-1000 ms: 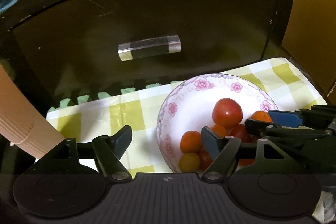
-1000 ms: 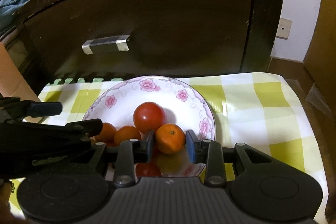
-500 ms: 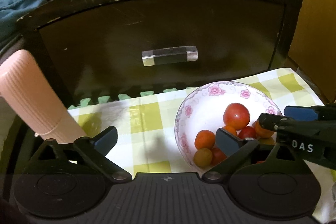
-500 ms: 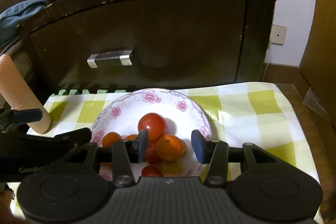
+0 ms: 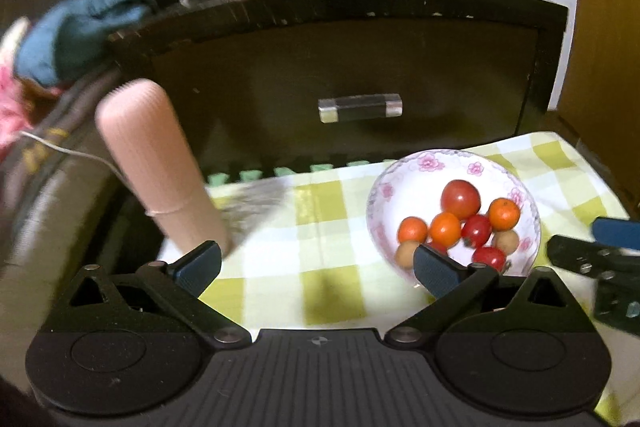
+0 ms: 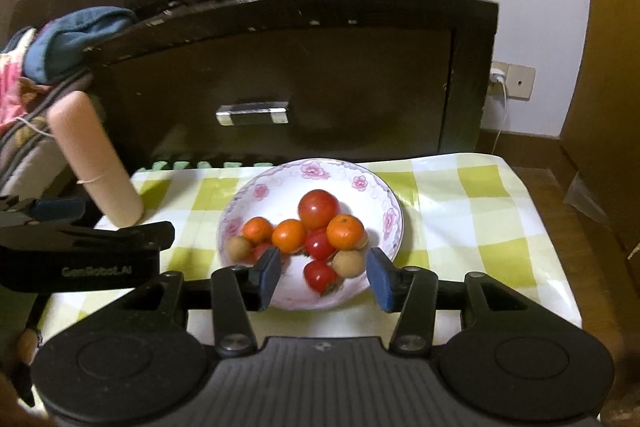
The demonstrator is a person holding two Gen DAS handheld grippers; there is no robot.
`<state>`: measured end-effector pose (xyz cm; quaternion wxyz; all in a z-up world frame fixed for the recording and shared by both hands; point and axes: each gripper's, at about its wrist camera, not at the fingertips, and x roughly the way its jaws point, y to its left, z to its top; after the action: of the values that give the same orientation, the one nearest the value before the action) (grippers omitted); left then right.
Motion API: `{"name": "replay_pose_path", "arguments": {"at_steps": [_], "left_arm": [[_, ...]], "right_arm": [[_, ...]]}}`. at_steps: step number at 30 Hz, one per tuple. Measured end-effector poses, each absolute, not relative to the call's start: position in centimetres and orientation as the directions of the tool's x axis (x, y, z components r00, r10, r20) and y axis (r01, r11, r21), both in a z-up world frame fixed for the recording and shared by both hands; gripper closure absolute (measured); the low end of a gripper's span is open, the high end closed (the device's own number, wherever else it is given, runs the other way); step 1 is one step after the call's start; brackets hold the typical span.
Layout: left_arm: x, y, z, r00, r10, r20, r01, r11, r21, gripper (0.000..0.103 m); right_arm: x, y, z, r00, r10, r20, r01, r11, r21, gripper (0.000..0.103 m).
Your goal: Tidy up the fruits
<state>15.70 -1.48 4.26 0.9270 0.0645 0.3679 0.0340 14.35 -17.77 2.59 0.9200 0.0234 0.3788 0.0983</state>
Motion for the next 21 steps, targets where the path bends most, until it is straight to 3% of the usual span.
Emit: {"name": "replay_pose_path", "arguments": {"at_steps": [6,21], "left_arm": [[11.9,-1.7,5.2,0.745,0.094,-0.660,0.007,0.989,0.149,0.000],[6.0,-0.9,4.3,0.692,0.029,-0.721,0.030,0.997,0.068,0.000]], "right_arm": [[10.2,-18.3,4.0,0.712,0.195,-0.674,-0.148,0.981,0.128,0.056],[3.1,-18.5,3.2,0.678,0.202,-0.707,-0.105,0.978,0.178,0.056]]}}
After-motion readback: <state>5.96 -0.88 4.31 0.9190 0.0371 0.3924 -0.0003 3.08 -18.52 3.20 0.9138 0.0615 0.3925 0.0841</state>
